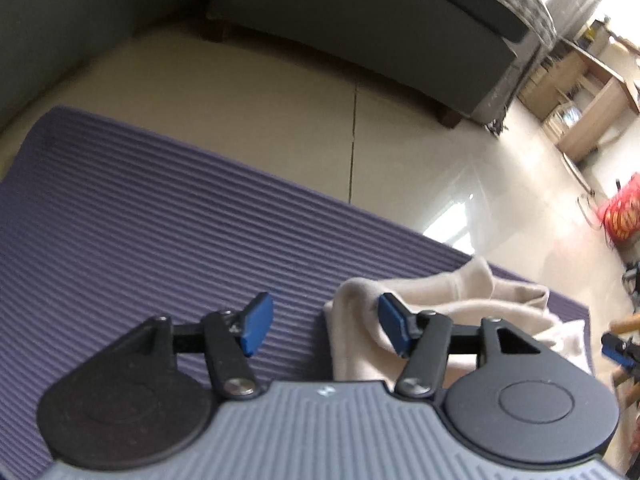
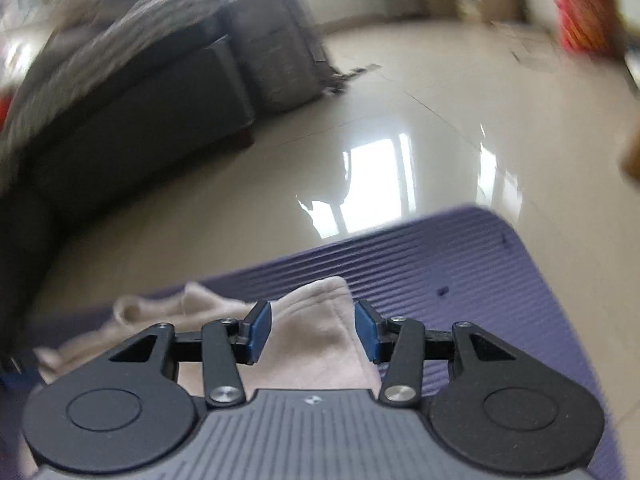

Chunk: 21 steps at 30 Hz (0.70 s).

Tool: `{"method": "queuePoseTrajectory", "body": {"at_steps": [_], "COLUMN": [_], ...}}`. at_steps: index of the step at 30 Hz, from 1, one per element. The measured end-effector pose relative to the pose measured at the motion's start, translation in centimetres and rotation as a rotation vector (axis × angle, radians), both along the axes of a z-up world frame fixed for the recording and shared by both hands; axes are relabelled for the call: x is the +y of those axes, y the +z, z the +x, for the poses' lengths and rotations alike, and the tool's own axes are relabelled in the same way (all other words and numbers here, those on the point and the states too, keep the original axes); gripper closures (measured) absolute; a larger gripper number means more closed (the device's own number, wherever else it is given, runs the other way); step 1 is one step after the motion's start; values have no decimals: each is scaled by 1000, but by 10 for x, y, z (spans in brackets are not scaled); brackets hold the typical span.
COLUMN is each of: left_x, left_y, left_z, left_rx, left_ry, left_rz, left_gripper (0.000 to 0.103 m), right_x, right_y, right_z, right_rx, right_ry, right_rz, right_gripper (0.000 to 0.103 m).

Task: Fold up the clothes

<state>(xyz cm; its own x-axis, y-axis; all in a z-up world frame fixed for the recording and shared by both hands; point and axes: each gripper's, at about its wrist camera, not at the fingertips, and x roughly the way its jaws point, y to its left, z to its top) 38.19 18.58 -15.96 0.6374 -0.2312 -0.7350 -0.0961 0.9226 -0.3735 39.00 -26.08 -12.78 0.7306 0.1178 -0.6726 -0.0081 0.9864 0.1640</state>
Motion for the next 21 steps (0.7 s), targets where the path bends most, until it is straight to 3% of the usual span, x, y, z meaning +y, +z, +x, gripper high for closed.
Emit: {"method": "queuePoseTrajectory", "body": {"at_steps": [2,6,8,10,12,14,20,21], "left_x": [3,12,15,17,20,23,25,24], "left_y": [-3,-6,-7,-8,-9,-10,-13,-13], "left_z": [-2,-2,0,-1,-3,-4,0,1], "left_rx": [-6,-21,-27,-35,-46,-58,-70,-69], "left_ry": [18,49,46,46,48,47,39,29], "left_rz": [-17,-72,-92,-108,-125,-129,-107,-106], "left_gripper": [38,35,33,32,30,28,25,24], "right_x": [7,14,18,22,23,20,-5,-6], "right_y": [-5,-24,-32,-41,-42,-37,-19,-19], "right_z": [6,24,29,32,30,27,23,23], "right_rx": [1,52,74,76,56,10,-107,-107], "right_ry": [29,54,52,14,-2,-14,-160,-135], "right_rz": [-36,-11,-3,-16,-16,-13,-31,-23], "right_gripper": [55,48,49,86,98,103,103,93]}}
